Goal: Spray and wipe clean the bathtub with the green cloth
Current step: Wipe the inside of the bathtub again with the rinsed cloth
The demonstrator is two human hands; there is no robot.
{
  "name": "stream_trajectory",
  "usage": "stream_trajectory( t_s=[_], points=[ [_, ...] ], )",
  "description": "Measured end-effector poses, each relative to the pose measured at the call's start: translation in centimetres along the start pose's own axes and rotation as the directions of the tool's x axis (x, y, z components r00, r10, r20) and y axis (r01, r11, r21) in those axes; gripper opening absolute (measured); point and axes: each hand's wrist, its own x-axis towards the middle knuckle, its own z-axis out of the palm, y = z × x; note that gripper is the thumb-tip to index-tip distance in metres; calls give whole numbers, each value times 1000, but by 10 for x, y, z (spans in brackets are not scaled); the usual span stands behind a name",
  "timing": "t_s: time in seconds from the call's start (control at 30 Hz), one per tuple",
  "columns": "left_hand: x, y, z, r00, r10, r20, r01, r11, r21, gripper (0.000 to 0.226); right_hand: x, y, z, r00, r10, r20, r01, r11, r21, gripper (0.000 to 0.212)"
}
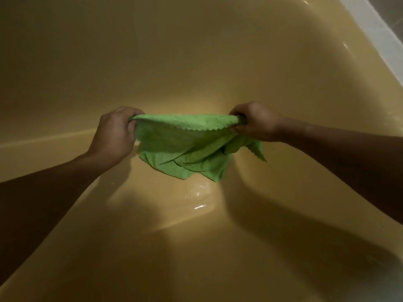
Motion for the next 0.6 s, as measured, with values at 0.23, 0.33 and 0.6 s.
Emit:
stream_trajectory(
  t_s=[0.23,0.33,0.6],
  points=[
    [25,42,-37,996,14,90,-24,994,108,29,2,2,-39,931,243,-273,-212,968,137,21],
    [44,56,-71,992,109,-59,-100,987,128,43,1,-8,-71,865,267,-425,-170,952,254,21],
    [35,38,-134,958,286,-26,-273,935,226,29,-65,-25,-126,830,-390,-398,248,898,-363,18]
  ],
)
